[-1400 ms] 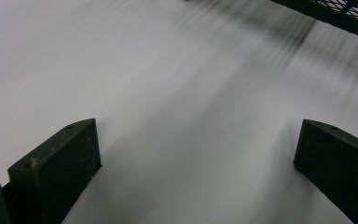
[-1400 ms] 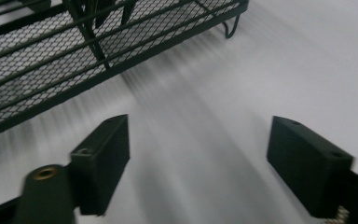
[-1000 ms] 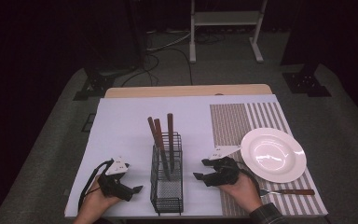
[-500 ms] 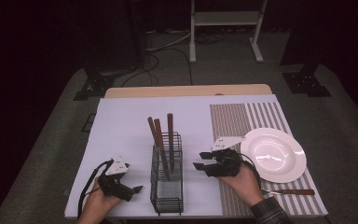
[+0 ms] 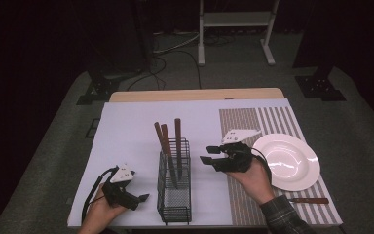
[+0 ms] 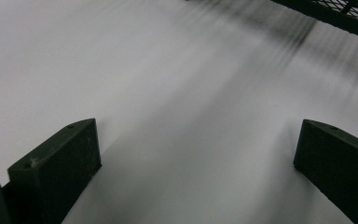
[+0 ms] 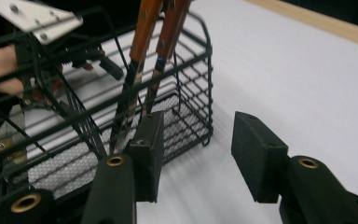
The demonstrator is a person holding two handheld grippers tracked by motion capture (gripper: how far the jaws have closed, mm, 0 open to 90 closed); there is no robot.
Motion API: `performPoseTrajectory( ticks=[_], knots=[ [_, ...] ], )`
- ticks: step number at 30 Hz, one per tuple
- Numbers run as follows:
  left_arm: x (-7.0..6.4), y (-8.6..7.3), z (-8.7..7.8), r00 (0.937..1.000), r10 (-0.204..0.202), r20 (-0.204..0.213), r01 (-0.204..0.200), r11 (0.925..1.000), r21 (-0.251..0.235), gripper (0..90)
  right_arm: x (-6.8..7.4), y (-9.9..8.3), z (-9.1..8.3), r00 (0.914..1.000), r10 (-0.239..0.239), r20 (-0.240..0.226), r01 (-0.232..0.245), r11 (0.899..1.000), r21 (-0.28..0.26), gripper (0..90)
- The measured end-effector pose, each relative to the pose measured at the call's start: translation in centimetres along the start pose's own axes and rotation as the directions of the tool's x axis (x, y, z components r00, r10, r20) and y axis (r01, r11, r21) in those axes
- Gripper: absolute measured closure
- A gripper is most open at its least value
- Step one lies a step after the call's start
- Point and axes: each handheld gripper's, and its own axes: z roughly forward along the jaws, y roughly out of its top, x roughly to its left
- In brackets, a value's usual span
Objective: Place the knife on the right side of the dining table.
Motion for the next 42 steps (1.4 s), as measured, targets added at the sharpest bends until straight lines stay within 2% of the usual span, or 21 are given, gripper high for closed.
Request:
performPoseTrajectory(
  ticks=[8,13,24,33,42],
  knots=[
    [0.0,0.0,0.0,1.0000,-0.001,0.000,0.001,1.0000,-0.001,0.0,0.1,2.4,-0.6,0.9997,-0.006,-0.022,0.005,0.999,-0.050,53.4],
    [0.0,0.0,0.0,1.0000,-0.001,0.001,0.001,1.0000,-0.001,0.0,0.4,4.0,-0.2,0.9993,-0.015,-0.033,0.012,0.997,-0.070,53.3],
    [0.0,0.0,0.0,1.0000,-0.001,0.000,0.001,1.0000,-0.002,0.0,-0.2,7.6,1.0,0.9980,-0.027,-0.057,0.020,0.991,-0.131,54.5],
    [0.0,0.0,0.0,1.0000,-0.001,0.001,0.001,1.0000,-0.001,0.0,-0.7,8.9,2.5,0.9974,-0.021,-0.069,0.011,0.990,-0.140,56.6],
    [0.0,0.0,0.0,1.0000,-0.001,0.000,0.001,1.0000,-0.003,0.0,-1.5,9.0,4.2,0.9970,0.001,-0.077,-0.011,0.991,-0.130,61.5]
  ],
)
